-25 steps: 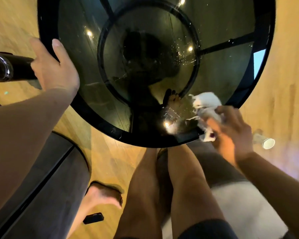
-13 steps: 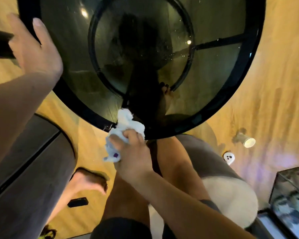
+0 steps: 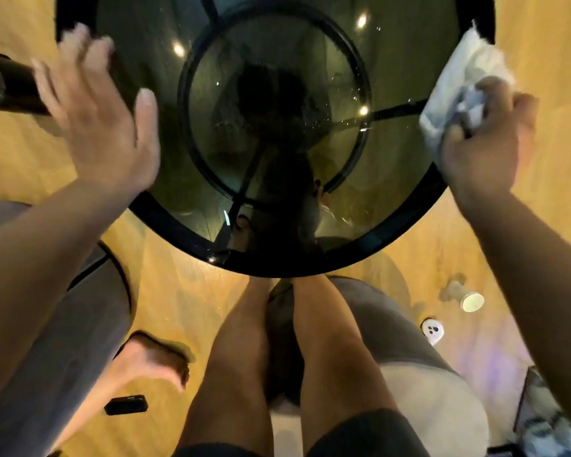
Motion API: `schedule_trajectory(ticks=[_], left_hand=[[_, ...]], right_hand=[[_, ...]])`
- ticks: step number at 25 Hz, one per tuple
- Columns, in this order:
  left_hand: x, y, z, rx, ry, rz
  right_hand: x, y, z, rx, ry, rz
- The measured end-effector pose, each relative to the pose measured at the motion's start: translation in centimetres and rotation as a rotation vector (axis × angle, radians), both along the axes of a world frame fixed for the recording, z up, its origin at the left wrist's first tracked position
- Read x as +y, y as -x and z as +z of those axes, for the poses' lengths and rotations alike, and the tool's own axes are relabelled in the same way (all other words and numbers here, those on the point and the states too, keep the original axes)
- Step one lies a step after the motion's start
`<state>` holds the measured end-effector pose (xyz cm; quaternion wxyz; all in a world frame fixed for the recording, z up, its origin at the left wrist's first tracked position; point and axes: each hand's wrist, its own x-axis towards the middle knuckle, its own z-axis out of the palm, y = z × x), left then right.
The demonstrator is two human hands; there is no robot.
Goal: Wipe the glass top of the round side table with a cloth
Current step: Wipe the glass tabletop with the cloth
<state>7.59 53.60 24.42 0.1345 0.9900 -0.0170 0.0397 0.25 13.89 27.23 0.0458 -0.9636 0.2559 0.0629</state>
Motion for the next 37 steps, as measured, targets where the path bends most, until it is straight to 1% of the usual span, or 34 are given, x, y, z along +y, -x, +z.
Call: schedule_trajectory(ticks=[1,2,3,4,5,6,7,8,9,10,12,13,14,15,16,18,19,21,22,23,24,25,26,27,28,29,30,31,32,34,35,36,37], left_hand=[[-1.3,2.3,0.1,-0.009,0.036,-0.153],[-2.8,4.1,1.0,0.037,0.091,-0.317],[-4.4,6.6,1.9,0.078,0.114,-0.463],[-5.1,8.5,1.7,0.144,0.131,-0.543],[-5.3,10.0,1.7,0.196,0.093,-0.570],[-4.7,10.6,1.2,0.251,0.056,-0.565],[-4.0,10.7,0.6,0.257,0.024,-0.539],[-3.4,10.8,0.2,0.240,0.015,-0.495],[-3.1,10.8,0.0,0.226,0.012,-0.464],[-2.8,10.6,-0.3,0.195,0.020,-0.446],[-2.1,9.7,-0.9,0.166,0.002,-0.438],[-2.1,9.3,-1.1,0.174,-0.026,-0.443],[-2.3,9.2,-1.3,0.186,-0.046,-0.450],[-2.4,9.3,-1.5,0.194,-0.055,-0.442],[-2.4,9.3,-1.5,0.199,-0.073,-0.428],[-2.4,9.5,-1.4,0.194,-0.091,-0.424],[-2.3,9.5,-1.4,0.197,-0.100,-0.431],[-2.2,9.2,-1.4,0.198,-0.112,-0.440],[-2.2,9.3,-1.5,0.186,-0.123,-0.437],[-2.2,9.4,-1.7,0.171,-0.128,-0.430],[-2.3,9.5,-1.9,0.162,-0.126,-0.422],[-2.2,9.5,-1.9,0.164,-0.123,-0.422],[-2.1,9.5,-1.9,0.167,-0.123,-0.426],[-2.1,9.4,-2.0,0.167,-0.124,-0.427],[-2.1,9.3,-1.9,0.163,-0.125,-0.422],[-2.2,9.4,-1.9,0.159,-0.124,-0.419],[-2.3,9.5,-1.8,0.158,-0.119,-0.418],[-2.4,9.5,-1.8,0.160,-0.116,-0.421],[-2.4,9.5,-1.8,0.162,-0.118,-0.422],[-2.3,9.4,-1.7,0.163,-0.131,-0.415],[-2.4,9.4,-1.8,0.161,-0.133,-0.412],[-2.5,9.4,-1.8,0.156,-0.133,-0.414],[-2.4,9.4,-1.8,0.149,-0.128,-0.421]], right_hand=[[2.3,2.1,0.0,0.010,-0.011,0.061],[3.9,4.5,-0.1,-0.013,-0.046,0.107],[6.4,7.2,0.4,0.035,-0.137,0.167],[8.3,10.2,0.7,0.089,-0.181,0.256],[9.7,12.9,1.3,0.185,-0.239,0.383],[9.9,14.4,1.8,0.234,-0.279,0.555],[8.6,13.6,1.8,0.255,-0.301,0.698],[6.8,11.6,1.4,0.219,-0.300,0.797],[5.0,8.9,0.9,0.193,-0.291,0.817],[3.6,4.7,0.7,0.128,-0.213,0.797],[0.1,-4.1,-0.6,-0.030,0.073,0.754],[-1.8,-8.3,-1.5,-0.079,0.153,0.684],[-2.8,-11.7,-1.9,-0.106,0.126,0.548],[-3.1,-14.1,-2.1,-0.121,0.122,0.480],[-3.0,-14.9,-2.3,-0.082,0.109,0.396],[-1.2,-11.6,-2.3,-0.107,0.034,0.295],[0.3,-7.6,-1.9,-0.083,-0.024,0.306],[3.6,3.0,-1.0,-0.014,-0.217,0.463],[4.9,7.7,-0.2,0.046,-0.315,0.620],[5.9,10.6,0.5,0.136,-0.362,0.846],[5.6,11.2,0.7,0.228,-0.304,1.052],[4.7,9.3,0.4,0.214,-0.271,1.152],[3.6,5.7,-0.1,0.168,-0.238,1.143],[2.7,1.1,-0.5,0.098,-0.181,1.039],[2.2,-3.8,-0.5,0.018,-0.076,0.957],[1.1,-8.4,-0.9,-0.045,0.000,0.912],[-0.1,-13.0,-1.3,-0.079,0.096,0.890],[-0.9,-16.7,-1.4,-0.062,0.161,0.845],[-1.0,-19.2,-1.6,-0.055,0.162,0.761],[0.3,-20.2,-2.4,-0.075,0.108,0.561],[1.4,-18.3,-2.4,-0.079,0.070,0.483],[2.5,-15.1,-2.3,-0.060,0.030,0.464],[3.4,-10.1,-2.3,-0.005,-0.060,0.535]])
